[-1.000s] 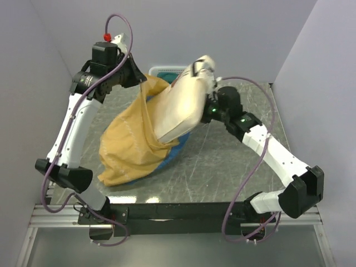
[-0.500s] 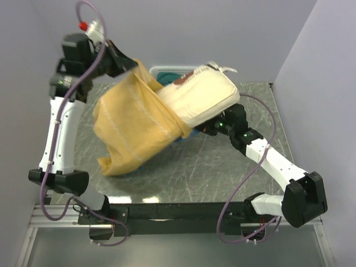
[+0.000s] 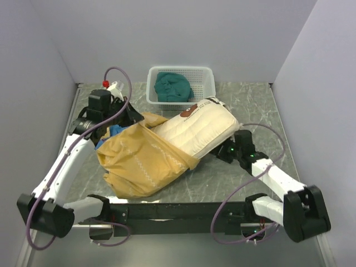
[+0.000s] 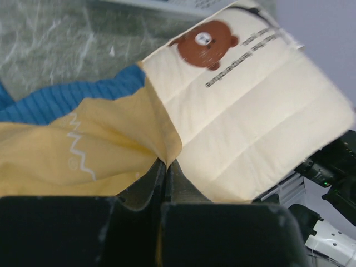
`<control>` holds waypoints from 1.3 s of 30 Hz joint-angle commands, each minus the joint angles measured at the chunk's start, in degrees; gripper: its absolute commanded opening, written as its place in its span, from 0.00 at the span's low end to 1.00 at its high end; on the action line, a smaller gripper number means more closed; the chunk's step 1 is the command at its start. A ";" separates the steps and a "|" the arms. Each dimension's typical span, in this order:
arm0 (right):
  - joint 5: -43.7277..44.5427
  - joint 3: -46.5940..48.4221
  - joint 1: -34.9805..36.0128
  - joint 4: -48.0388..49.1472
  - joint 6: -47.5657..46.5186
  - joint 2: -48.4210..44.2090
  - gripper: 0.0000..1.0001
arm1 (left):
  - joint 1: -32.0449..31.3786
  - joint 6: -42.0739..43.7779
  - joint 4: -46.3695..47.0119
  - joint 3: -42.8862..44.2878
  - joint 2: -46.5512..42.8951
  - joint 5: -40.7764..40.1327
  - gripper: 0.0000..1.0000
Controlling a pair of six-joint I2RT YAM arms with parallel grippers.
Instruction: Put the pillow into the pillowcase
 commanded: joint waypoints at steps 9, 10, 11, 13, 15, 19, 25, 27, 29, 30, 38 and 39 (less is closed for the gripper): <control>7.67 1.36 -21.34 -0.48 2.94 -16.02 0.88 | 0.15 3.09 5.42 -2.64 -4.95 3.27 0.04; 6.44 2.15 -21.70 2.22 2.85 -15.41 0.91 | 0.15 2.91 5.60 -3.42 -5.04 3.80 0.04; 3.73 3.98 -21.79 4.42 2.24 -12.71 0.95 | 0.15 2.56 6.04 -3.95 -5.30 5.37 0.04; -5.32 6.97 -21.70 8.82 -0.48 -7.96 0.95 | -0.20 2.56 6.48 -5.01 -5.39 6.17 0.04; -9.20 11.28 -20.22 10.07 -3.89 -0.22 0.99 | -0.38 2.82 6.31 -5.54 -5.74 6.35 0.05; -7.30 13.59 -16.44 7.16 -8.83 8.49 1.00 | -0.73 2.73 6.66 -7.20 -6.27 6.18 0.06; -5.69 13.05 -6.52 10.68 -12.88 20.61 1.00 | -2.48 1.86 8.59 -8.27 -4.25 5.48 0.09; -6.49 10.87 -4.49 14.26 -12.18 21.33 0.99 | -4.50 1.59 8.59 -7.65 -2.93 3.90 0.11; -6.84 7.63 -1.85 16.13 -11.05 20.72 0.91 | -6.08 1.24 8.50 -6.16 -1.18 1.27 0.11; -7.71 6.56 -1.40 18.05 -10.51 20.37 0.85 | -8.01 1.15 8.42 -5.63 -0.56 0.04 0.10; -13.27 -5.04 5.62 23.61 -1.39 -0.95 0.00 | -21.37 -0.34 6.31 2.62 8.57 -13.76 0.02; -11.95 -5.49 8.33 21.78 -0.67 -4.38 0.00 | -23.82 -0.43 5.70 5.42 9.72 -16.21 0.02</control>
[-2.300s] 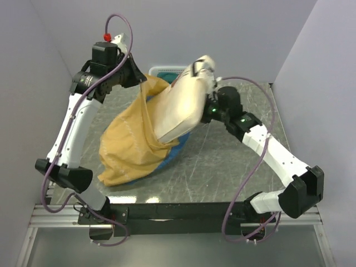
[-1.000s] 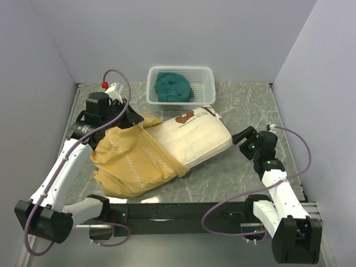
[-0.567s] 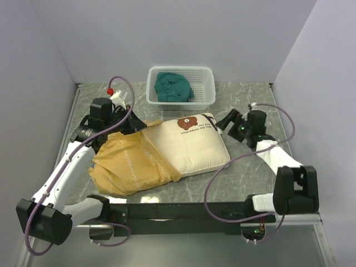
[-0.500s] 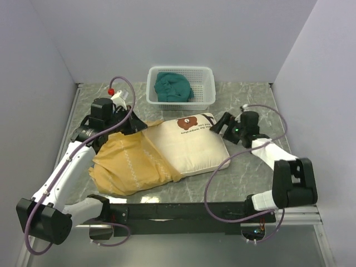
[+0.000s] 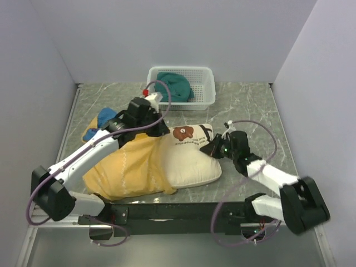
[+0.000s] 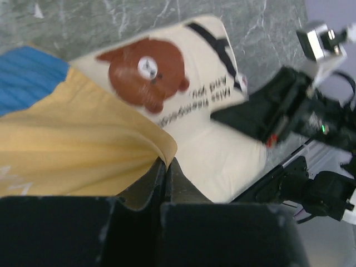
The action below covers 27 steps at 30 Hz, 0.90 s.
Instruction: Put the pillow into the pillowcase
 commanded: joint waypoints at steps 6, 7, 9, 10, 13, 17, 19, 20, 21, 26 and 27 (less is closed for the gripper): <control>-1.54 -4.77 9.97 -3.81 8.92 -24.48 0.00 | -14.12 -1.53 -2.28 20.84 13.24 -11.51 0.01; -1.81 -7.04 10.41 -2.67 9.80 -24.91 0.00 | -14.84 -1.53 -2.54 21.73 14.48 -11.42 0.01; 0.55 -9.34 10.76 -2.13 11.48 -25.35 0.00 | -16.51 -1.52 -2.63 22.61 17.91 -13.09 0.01; 2.56 -12.13 10.67 -2.22 12.09 -26.40 0.00 | -16.69 -1.79 -2.37 22.36 19.13 -12.48 0.01; 8.11 -18.63 10.50 0.13 17.36 -32.18 0.00 | -16.95 -1.18 -2.71 25.06 21.25 -15.27 0.01; 10.75 -18.32 10.59 -1.85 21.85 -38.53 0.00 | -17.65 -0.03 -8.06 37.62 25.38 -14.07 0.01; 14.00 -15.52 10.59 -7.57 22.03 -42.64 0.00 | -19.14 0.41 -10.27 45.62 28.44 -15.02 0.01; 14.88 -14.72 10.59 -8.72 22.55 -44.67 0.00 | -20.89 0.58 -11.23 48.08 29.42 -15.46 0.01; 16.89 -13.93 10.59 -10.73 22.82 -46.61 0.00 | -21.69 0.93 -12.72 51.50 30.30 -15.72 0.02; 19.81 -10.31 10.59 -13.65 24.05 -52.61 0.00 | -22.84 0.32 -11.07 46.98 30.40 -16.87 0.16; 19.46 -11.10 10.67 -10.95 24.48 -51.73 0.00 | -22.67 -0.03 -10.72 43.48 30.05 -16.69 0.18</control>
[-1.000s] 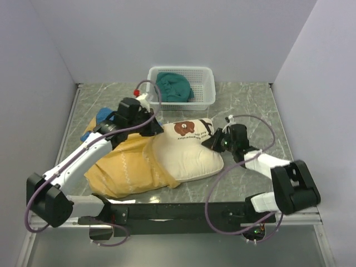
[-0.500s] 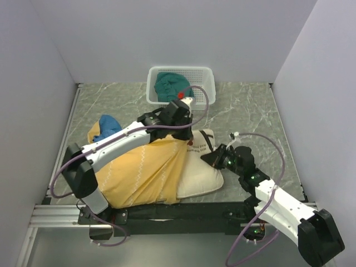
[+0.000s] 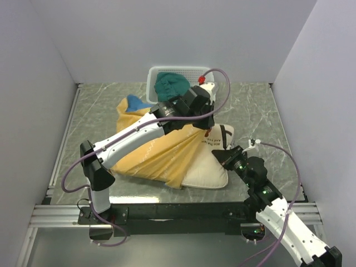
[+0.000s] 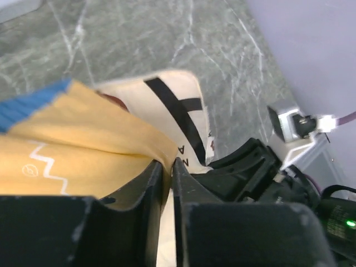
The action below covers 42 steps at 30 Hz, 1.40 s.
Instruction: Put the pillow into the pillowcase
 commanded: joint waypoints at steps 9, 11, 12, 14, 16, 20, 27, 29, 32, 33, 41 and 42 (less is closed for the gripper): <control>-1.98 -3.63 1.41 12.89 2.10 6.01 0.00 | -0.09 -3.56 7.79 -25.22 -16.79 -10.83 0.85; -2.33 -3.71 1.50 11.67 1.14 6.63 0.00 | 0.00 -4.26 6.65 -31.53 -22.33 -13.21 0.89; -2.33 -3.89 1.41 11.22 0.78 7.33 0.00 | -0.09 -5.14 5.95 -33.66 -24.09 -13.65 0.90; -2.16 -3.80 1.41 9.56 -0.53 8.21 0.04 | -0.96 -6.19 3.93 -39.71 -28.92 -13.31 0.89; -2.33 -3.54 1.41 8.76 -2.55 9.62 0.32 | -3.76 -6.64 2.87 -43.60 -32.53 -12.35 0.88; -3.30 -1.96 1.41 4.91 -6.86 12.08 0.64 | -11.93 -10.75 -0.47 -52.38 -34.92 -9.62 0.85; -11.02 -0.63 1.15 6.99 -11.97 19.46 1.00 | -21.70 -18.68 1.72 -62.68 -37.72 -6.81 0.89; -14.19 -1.07 1.14 10.23 -12.23 22.26 1.00 | -23.46 -20.69 2.60 -64.35 -37.82 -7.15 0.90; -17.96 -2.04 1.14 14.97 -11.70 26.74 1.00 | -24.96 -22.71 6.02 -67.16 -36.68 -6.63 0.89; -19.20 -2.22 1.14 16.48 -10.83 27.89 1.00 | -25.31 -23.25 7.07 -67.78 -35.37 -6.71 0.88; -27.02 -4.06 1.14 31.84 -4.68 35.19 0.90 | -28.56 -33.26 -2.22 -66.30 -27.36 -23.40 0.49; -28.86 -3.80 1.14 32.57 -4.06 35.46 0.92 | -28.65 -33.53 -2.93 -65.86 -27.97 -24.20 0.37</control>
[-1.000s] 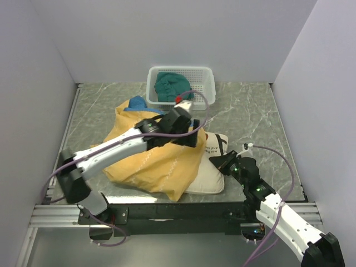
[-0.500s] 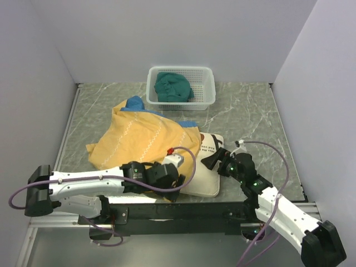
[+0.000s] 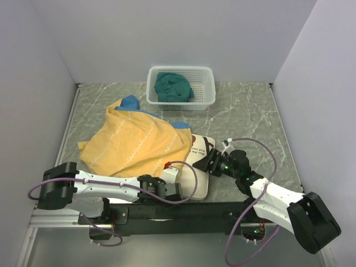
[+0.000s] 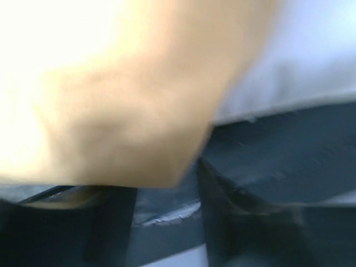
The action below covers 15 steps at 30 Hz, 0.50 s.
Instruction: Put the pillow into the pillowcase
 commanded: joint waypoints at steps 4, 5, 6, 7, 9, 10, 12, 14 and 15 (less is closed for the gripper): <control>-5.46 0.82 0.25 2.67 -0.24 0.16 1.00 | -0.83 -6.11 -6.31 3.61 -3.72 -11.03 0.09; -4.49 0.99 0.25 0.22 -0.77 -0.54 1.00 | -0.74 -5.85 -6.22 3.62 -4.60 -10.42 0.05; -2.74 1.17 0.25 -1.10 -2.34 -0.29 1.00 | -0.83 -5.50 -5.70 3.62 -5.04 -9.98 0.01; -1.60 1.26 0.25 -2.51 -3.05 0.93 1.00 | -0.74 -4.97 -5.43 3.62 -5.31 -9.46 0.01; -1.23 0.21 0.25 -0.69 -3.59 3.22 1.00 | -0.74 -4.09 -3.34 3.53 -6.27 -7.26 0.01; -2.36 -0.32 0.16 4.02 -3.33 6.71 1.00 | -0.74 -2.69 -2.36 3.35 -6.36 -6.12 0.01; -6.31 -1.55 0.86 11.15 0.00 10.94 1.00 | -0.74 -1.37 -0.78 4.14 -6.98 -4.01 0.01; -9.84 -1.81 2.00 21.17 4.64 16.22 0.93 | -0.83 1.27 0.37 5.63 -6.55 -2.69 0.01; -10.54 -1.99 3.14 24.69 6.50 17.02 0.86 | -0.65 2.32 0.46 7.99 -6.28 -1.29 0.01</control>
